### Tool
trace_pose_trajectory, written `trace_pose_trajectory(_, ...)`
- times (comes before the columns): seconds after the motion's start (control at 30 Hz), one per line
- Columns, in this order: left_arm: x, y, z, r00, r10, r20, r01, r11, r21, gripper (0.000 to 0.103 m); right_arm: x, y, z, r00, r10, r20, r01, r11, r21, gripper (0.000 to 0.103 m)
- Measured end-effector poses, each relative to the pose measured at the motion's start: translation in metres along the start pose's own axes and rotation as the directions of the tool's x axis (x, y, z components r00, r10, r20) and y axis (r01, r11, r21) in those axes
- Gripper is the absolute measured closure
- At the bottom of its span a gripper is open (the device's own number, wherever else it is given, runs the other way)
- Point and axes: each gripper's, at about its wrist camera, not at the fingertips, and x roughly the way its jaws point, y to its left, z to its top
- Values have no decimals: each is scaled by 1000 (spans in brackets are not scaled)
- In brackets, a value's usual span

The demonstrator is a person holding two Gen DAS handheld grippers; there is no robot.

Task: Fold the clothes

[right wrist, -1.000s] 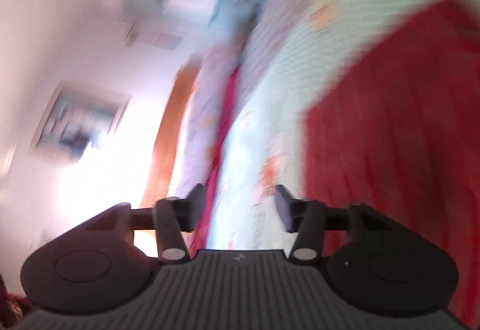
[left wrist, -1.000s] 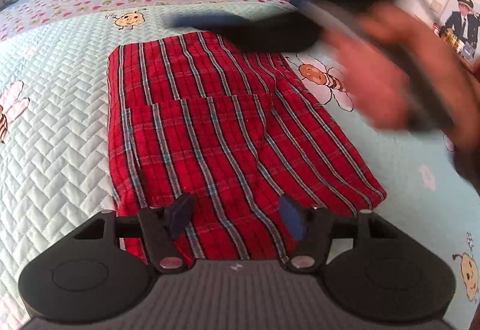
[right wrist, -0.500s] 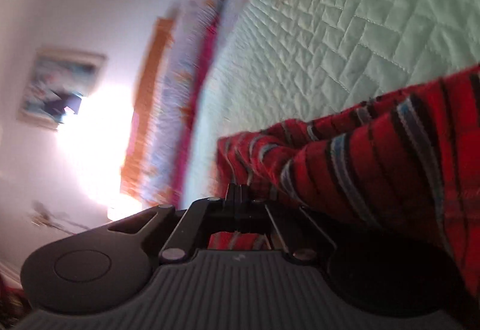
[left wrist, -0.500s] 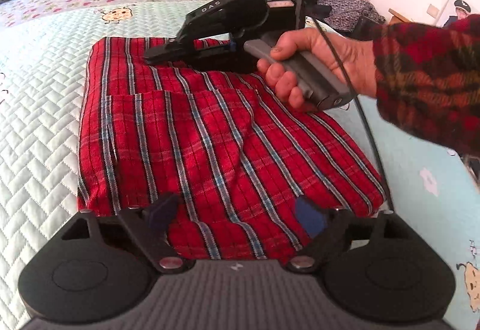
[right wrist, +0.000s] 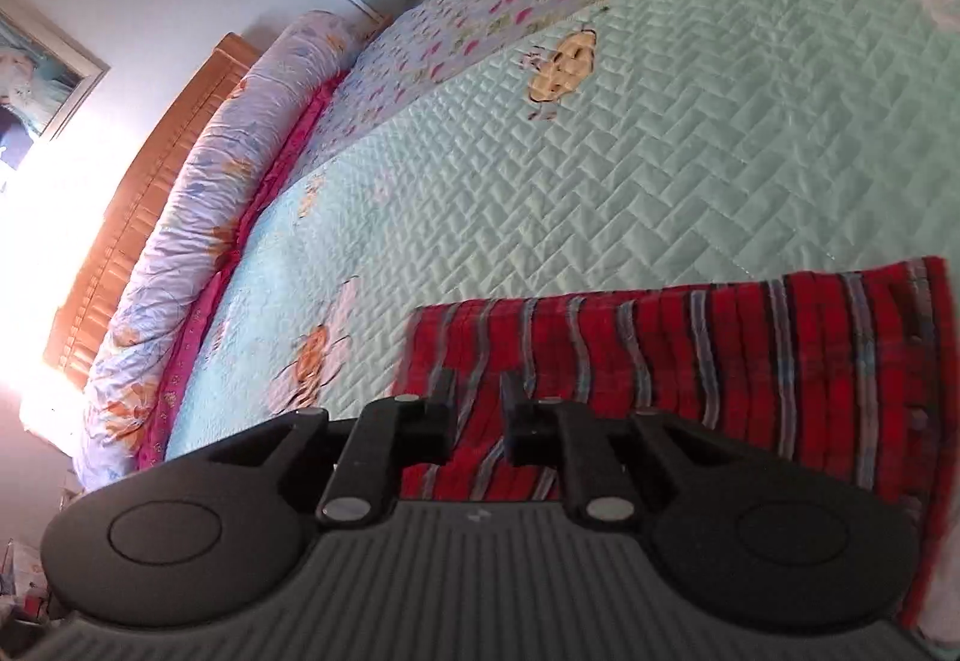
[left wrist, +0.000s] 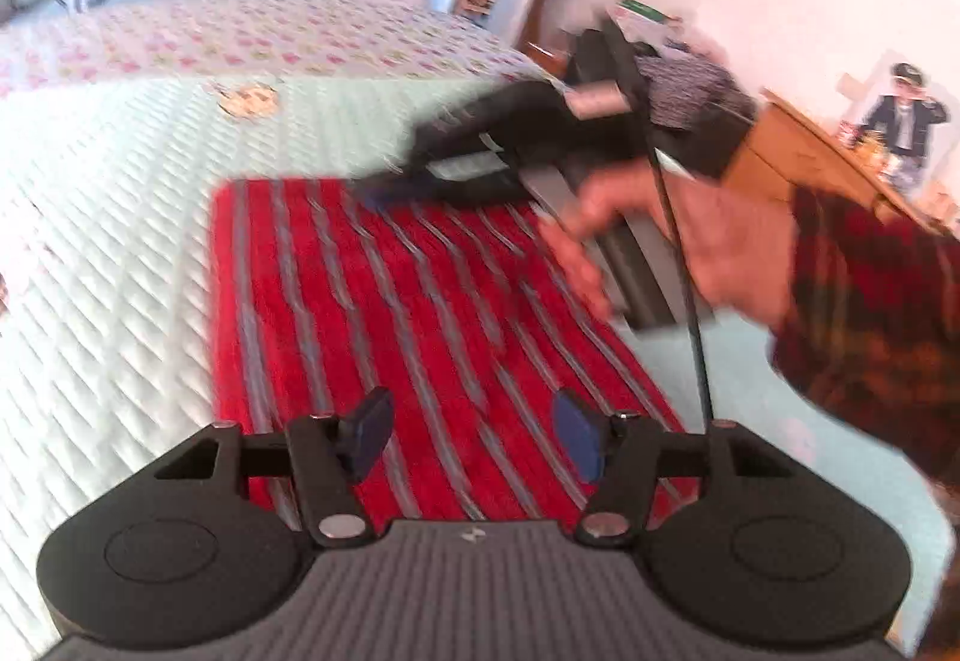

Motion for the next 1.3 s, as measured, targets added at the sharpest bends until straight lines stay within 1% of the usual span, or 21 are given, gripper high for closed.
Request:
trace_pose_trajectory(0.03,12,8,3,1000,17,-22,-17,1000,-3,40,-2,-15,1,1000,-6,14,5,1000,28,87)
trace_pose_trajectory(0.1,45,21,1,994,22,-103,-24,999,-20,42,-21,-51,-4,997,-36,71,26,992,127,103)
trace_pose_trajectory(0.13,58,24,-1,991,20,-135,-23,999,-22,41,-29,-67,-4,993,-52,102,34,984,176,103)
trace_pose_trajectory(0.2,63,13,0,990,30,-138,-25,999,33,35,-47,-97,-5,983,-90,160,45,963,264,103)
trace_pose_trajectory(0.27,58,7,1,991,13,-137,-9,999,31,35,-67,-101,-6,973,-111,201,52,959,280,103)
trace_pose_trajectory(0.3,55,4,1,991,5,-136,-1,1000,28,36,-76,-99,-8,970,-109,219,46,959,278,93)
trace_pose_trajectory(0.37,47,-1,0,991,-15,-133,18,1000,23,38,-95,-78,-20,967,-31,252,-32,970,242,89)
trace_pose_trajectory(0.4,41,-4,-2,991,-26,-131,29,999,21,38,-104,-66,-29,967,16,255,-74,972,221,85)
trace_pose_trajectory(0.5,45,-5,-7,988,-56,-144,59,998,17,38,-111,-35,-69,980,121,157,-148,973,177,79)
trace_pose_trajectory(0.57,52,-10,-15,986,-57,-157,63,997,37,38,-110,-43,-101,991,93,96,-110,975,195,79)
trace_pose_trajectory(0.63,55,-19,-22,988,-49,-149,61,995,74,37,-116,-85,-127,993,29,114,-61,953,296,103)
trace_pose_trajectory(0.73,53,-27,-24,988,-60,-141,72,994,85,37,-152,-139,-148,964,21,267,-148,873,464,103)
trace_pose_trajectory(0.77,48,-25,-21,987,-48,-151,60,995,73,37,-162,-138,-149,962,-3,274,-126,883,453,103)
trace_pose_trajectory(0.83,37,-23,-16,985,-22,-173,31,998,52,37,-181,-127,-153,957,-31,290,-103,894,437,92)
trace_pose_trajectory(0.9,27,-21,-10,981,5,-196,2,999,32,36,-201,-112,-159,951,-51,304,-86,902,422,73)
trace_pose_trajectory(0.93,18,-18,-6,979,18,-205,-13,1000,28,35,-214,-101,-164,950,-66,305,-66,912,404,68)
trace_pose_trajectory(1.0,6,-13,3,975,50,-215,-45,999,24,30,-230,-70,-176,950,-97,298,-16,934,356,48)
trace_pose_trajectory(1.07,-6,-8,12,969,93,-227,-90,996,23,26,-232,-39,-191,953,-124,276,32,949,314,39)
trace_pose_trajectory(1.13,-14,0,20,961,131,-243,-130,991,17,25,-224,-15,-198,959,-147,242,75,956,282,39)
trace_pose_trajectory(1.2,-16,9,28,944,181,-274,-188,982,2,24,-216,3,-199,963,-199,180,147,952,268,31)
trace_pose_trajectory(1.3,-18,18,37,921,226,-318,-243,970,-16,24,-205,24,-197,956,-279,96,251,939,234,31)
